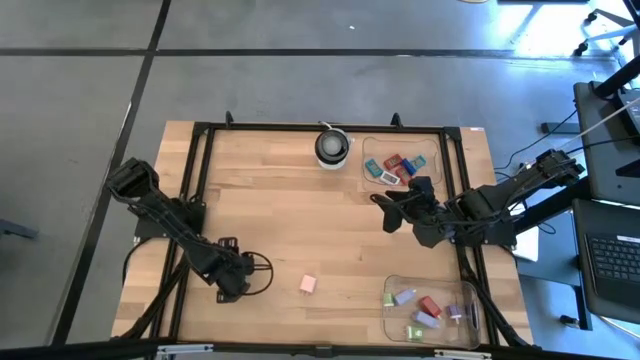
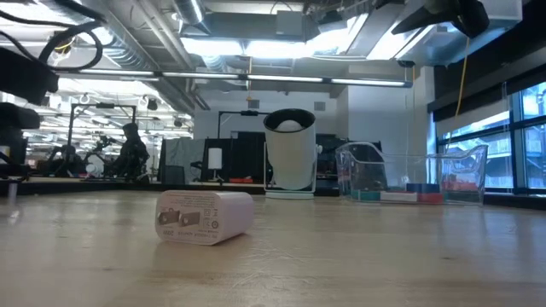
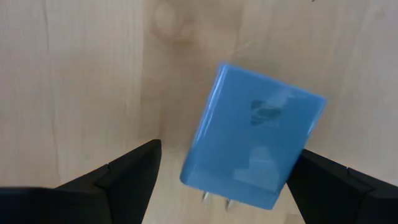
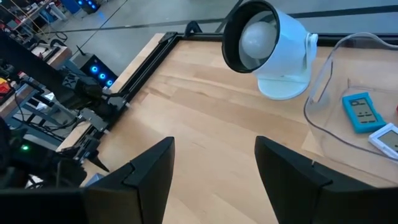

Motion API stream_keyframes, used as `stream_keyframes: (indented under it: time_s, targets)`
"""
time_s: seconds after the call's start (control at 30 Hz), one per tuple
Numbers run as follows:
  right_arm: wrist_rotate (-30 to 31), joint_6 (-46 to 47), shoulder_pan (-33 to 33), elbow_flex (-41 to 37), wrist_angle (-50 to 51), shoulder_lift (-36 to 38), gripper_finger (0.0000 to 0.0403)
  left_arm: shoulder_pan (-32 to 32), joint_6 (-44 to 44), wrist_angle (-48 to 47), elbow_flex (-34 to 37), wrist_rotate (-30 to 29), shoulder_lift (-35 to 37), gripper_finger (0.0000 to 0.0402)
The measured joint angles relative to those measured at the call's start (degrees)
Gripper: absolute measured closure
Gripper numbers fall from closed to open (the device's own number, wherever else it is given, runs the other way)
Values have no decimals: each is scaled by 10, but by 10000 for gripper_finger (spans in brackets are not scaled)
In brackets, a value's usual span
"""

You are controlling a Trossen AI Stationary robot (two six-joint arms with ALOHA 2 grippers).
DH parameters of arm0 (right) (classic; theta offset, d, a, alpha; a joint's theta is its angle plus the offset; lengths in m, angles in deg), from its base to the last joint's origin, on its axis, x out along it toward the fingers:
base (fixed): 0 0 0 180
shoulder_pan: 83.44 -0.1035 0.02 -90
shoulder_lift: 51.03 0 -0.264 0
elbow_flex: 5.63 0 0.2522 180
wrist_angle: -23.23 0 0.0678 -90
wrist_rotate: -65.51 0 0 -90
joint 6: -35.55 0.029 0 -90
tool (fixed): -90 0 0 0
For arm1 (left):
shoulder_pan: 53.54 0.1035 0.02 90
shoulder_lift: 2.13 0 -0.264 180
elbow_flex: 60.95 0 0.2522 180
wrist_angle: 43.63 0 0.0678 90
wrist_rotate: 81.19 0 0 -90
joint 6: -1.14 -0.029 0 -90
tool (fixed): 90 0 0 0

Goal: Pick & Place Office items
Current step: Put the light blue charger adapter into the bottom transparent bin

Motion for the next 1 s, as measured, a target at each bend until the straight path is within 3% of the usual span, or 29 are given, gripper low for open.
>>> stream_keyframes:
  time_s: [0.13, 0.33, 0.63, 0.8, 1.0]
  targets:
    - [1, 0, 0, 0, -1, 0, 176, 0, -17, 13, 2, -1, 0, 102]
    - [1, 0, 0, 0, -1, 0, 176, 0, -61, 62, 2, -7, 0, 182]
    - [3, 4, 0, 0, -6, 0, 176, 7, -49, 67, -10, -19, 2, 184]
    - [9, 3, 0, 0, -40, -3, 176, 27, -65, 65, -39, -95, 7, 184]
    - [12, 3, 0, 0, -65, -15, 176, 62, -210, 69, -88, -261, 8, 179]
